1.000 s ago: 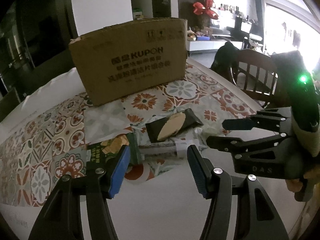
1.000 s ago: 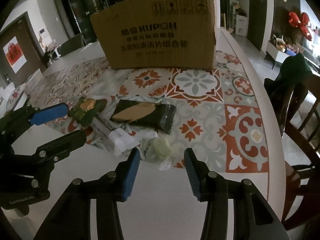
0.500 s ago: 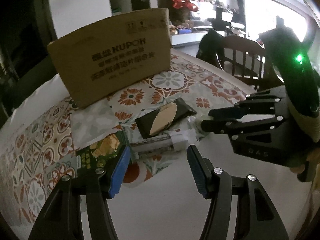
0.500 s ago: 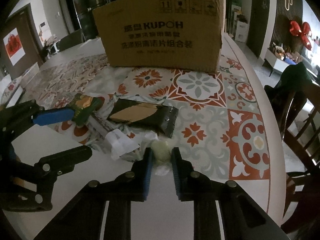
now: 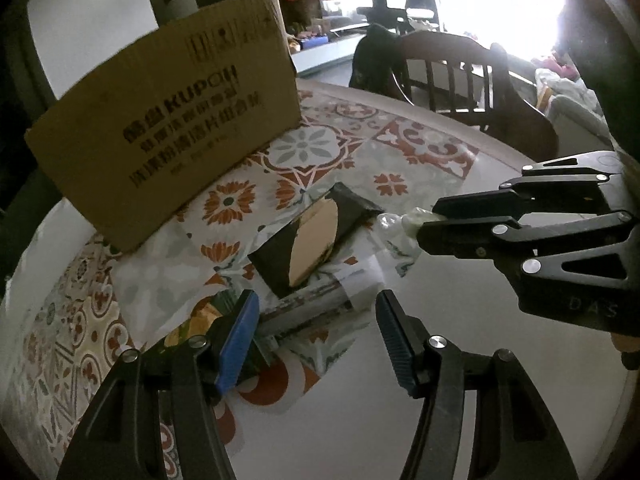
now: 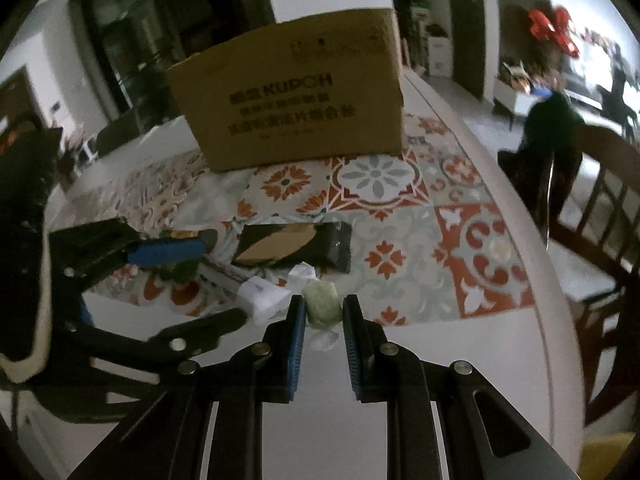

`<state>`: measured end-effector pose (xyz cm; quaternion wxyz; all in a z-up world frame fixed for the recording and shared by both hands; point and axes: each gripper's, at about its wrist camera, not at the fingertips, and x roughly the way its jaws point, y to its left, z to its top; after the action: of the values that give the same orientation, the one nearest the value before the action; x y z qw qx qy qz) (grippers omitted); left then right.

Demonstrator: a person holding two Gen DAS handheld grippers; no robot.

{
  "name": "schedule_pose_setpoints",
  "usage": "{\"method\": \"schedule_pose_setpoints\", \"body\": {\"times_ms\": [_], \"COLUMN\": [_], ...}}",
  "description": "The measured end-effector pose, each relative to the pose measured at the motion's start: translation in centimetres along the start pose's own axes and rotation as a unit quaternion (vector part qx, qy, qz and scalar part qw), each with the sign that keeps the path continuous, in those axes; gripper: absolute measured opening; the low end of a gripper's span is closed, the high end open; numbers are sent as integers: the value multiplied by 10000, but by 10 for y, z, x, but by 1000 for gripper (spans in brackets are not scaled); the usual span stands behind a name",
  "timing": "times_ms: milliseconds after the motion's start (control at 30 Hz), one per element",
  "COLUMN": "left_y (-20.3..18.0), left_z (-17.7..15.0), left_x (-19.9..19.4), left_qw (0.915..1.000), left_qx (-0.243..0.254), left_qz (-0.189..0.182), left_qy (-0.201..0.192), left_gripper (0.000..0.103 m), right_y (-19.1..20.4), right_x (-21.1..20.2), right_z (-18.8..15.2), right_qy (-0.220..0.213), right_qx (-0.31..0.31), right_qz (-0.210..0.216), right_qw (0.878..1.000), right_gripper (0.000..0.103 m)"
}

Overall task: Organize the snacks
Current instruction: 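Grasp the white stick snack with the left tool while the right tool grasps the pale green candy, then carry both snacks over the cardboard box and release them inside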

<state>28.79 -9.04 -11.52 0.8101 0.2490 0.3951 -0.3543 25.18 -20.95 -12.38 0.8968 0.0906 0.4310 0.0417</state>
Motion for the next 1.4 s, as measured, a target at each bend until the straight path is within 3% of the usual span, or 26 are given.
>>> {"method": "schedule_pose_setpoints", "body": {"times_ms": [200,267,333,633,933,1400], "left_y": [4,4,4,-5,-8,5], "left_z": [-1,-2,-2,-6,-10,2], "left_x": [9,10,10,5,-5,-52], "left_qw": [9997,9991,9981,9951,9875,9767], "left_qx": [-195,-355,-521,-952,-1547,-2016], "left_qz": [-28,-140,-262,-220,-299,-76], "left_qy": [154,156,206,160,-13,-727], "left_gripper": [64,58,38,23,21,20], "right_y": [0,0,-1,-12,-12,-7], "right_x": [5,3,3,1,-3,-26], "right_z": [-1,-1,-1,-3,-5,8], "right_qy": [70,56,38,42,18,-268], "right_qx": [137,154,169,338,311,170], "right_qz": [-37,-23,-14,32,132,232], "right_qw": [9999,9999,9998,9994,9994,9992], "right_gripper": [20,20,20,20,21,20]}}
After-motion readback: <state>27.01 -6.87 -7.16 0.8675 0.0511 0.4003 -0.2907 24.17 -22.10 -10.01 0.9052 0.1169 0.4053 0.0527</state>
